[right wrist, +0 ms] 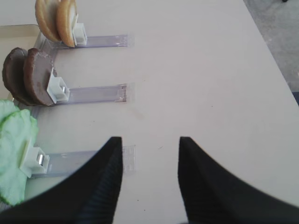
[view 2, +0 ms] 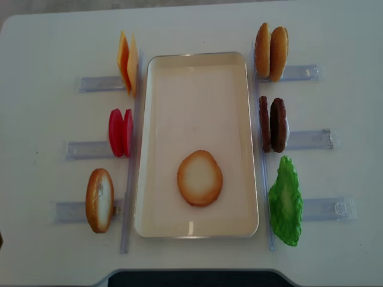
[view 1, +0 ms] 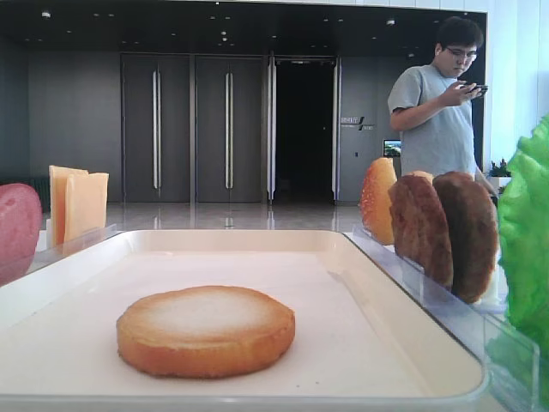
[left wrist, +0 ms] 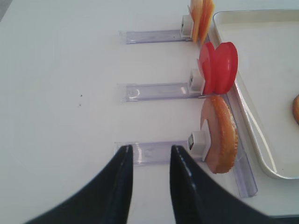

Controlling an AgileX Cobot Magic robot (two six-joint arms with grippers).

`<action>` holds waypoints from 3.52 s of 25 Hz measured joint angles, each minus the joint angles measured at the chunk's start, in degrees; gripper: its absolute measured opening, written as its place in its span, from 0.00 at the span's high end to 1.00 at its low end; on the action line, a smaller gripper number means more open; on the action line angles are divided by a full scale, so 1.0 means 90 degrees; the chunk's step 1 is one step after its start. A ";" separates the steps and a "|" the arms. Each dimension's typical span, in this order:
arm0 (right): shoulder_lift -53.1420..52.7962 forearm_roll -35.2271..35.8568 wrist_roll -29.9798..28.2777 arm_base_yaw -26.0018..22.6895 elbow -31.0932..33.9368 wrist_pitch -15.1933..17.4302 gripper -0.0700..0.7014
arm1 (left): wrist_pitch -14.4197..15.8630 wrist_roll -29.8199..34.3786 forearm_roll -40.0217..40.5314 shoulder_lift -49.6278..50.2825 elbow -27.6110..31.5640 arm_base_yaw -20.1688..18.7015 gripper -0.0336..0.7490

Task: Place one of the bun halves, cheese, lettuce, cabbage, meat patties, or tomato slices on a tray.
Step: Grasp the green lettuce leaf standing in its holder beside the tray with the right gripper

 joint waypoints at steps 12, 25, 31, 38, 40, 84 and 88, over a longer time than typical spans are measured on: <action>0.0000 0.0000 0.0000 0.0000 0.0000 0.0000 0.51 | 0.0000 0.0000 0.0052 0.0000 0.0000 0.0000 0.69; 0.0716 0.0082 0.0000 0.0000 -0.0194 0.0367 0.51 | 0.0000 0.0000 0.0052 0.0000 0.0000 0.0000 0.69; 0.2355 0.0338 0.0000 0.0000 -0.0574 0.0540 0.47 | 0.0000 0.0000 0.0081 0.0000 0.0000 0.0000 0.69; 0.4062 0.0675 0.0007 0.0000 -0.1070 0.0547 0.37 | 0.0000 0.0000 0.0146 0.0000 0.0000 0.0000 0.69; 0.4449 0.0725 0.0007 0.0000 -0.1284 0.0547 0.37 | 0.0000 0.0000 0.0146 0.0000 0.0000 0.0000 0.69; 0.7367 0.0987 0.1859 0.3426 -0.2540 0.0008 0.37 | 0.0000 0.0000 0.0146 0.0000 0.0000 0.0000 0.75; 0.7573 0.0981 0.1861 0.3426 -0.2545 -0.0111 0.37 | 0.0000 0.0000 0.0146 0.0000 0.0000 0.0000 0.75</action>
